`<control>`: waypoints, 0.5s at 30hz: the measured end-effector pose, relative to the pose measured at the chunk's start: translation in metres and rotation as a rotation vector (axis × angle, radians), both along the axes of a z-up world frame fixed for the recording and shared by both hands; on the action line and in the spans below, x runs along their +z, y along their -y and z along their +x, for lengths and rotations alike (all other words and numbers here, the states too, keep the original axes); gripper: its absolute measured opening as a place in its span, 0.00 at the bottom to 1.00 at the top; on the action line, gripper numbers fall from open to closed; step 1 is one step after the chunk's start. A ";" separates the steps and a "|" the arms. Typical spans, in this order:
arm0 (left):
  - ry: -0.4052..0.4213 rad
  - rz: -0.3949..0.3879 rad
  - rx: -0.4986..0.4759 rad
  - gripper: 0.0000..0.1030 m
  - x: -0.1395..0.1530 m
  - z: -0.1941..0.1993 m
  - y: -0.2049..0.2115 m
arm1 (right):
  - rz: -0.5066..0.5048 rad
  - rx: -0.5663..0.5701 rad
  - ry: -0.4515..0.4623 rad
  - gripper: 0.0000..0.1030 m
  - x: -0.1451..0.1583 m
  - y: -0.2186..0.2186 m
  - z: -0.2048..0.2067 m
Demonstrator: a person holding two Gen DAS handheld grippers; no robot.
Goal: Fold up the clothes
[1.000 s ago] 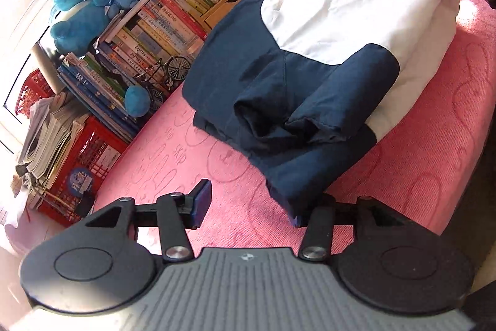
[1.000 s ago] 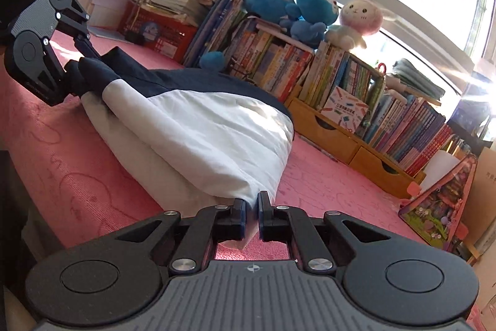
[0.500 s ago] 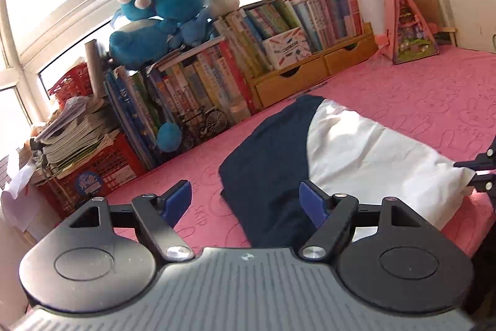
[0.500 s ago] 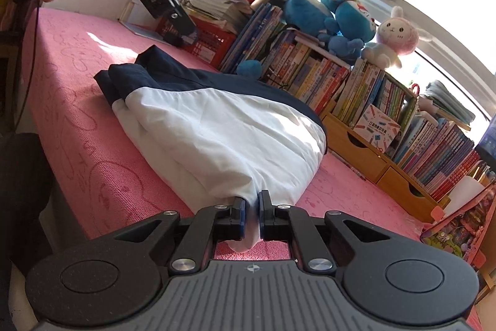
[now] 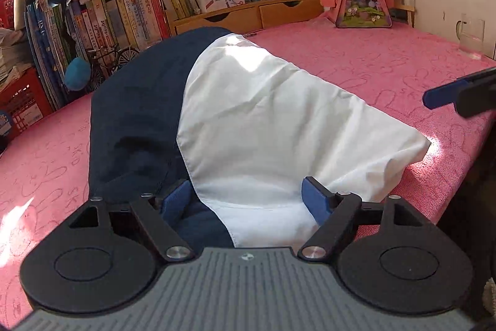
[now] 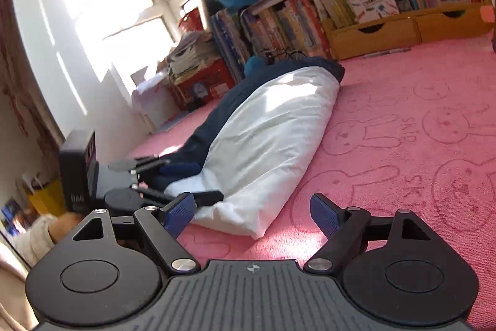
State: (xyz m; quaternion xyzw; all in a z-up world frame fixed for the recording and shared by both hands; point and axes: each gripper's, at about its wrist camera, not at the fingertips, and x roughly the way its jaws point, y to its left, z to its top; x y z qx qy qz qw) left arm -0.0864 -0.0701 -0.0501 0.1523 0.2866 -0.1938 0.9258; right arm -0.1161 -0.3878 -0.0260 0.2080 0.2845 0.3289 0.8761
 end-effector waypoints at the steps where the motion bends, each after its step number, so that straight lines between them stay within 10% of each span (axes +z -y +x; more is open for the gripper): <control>1: 0.003 -0.004 0.001 0.78 0.000 -0.001 0.000 | 0.091 -0.048 -0.050 0.80 -0.003 0.011 0.020; 7: 0.014 -0.051 0.010 0.79 -0.003 -0.005 -0.004 | 0.088 -0.078 -0.142 0.79 -0.017 -0.017 0.147; 9: 0.021 -0.068 0.013 0.79 -0.005 -0.006 -0.005 | 0.041 -0.090 -0.212 0.54 -0.026 -0.043 0.188; 15: 0.038 -0.114 0.015 0.79 -0.008 -0.008 -0.012 | 0.023 -0.143 -0.330 0.43 -0.031 -0.066 0.272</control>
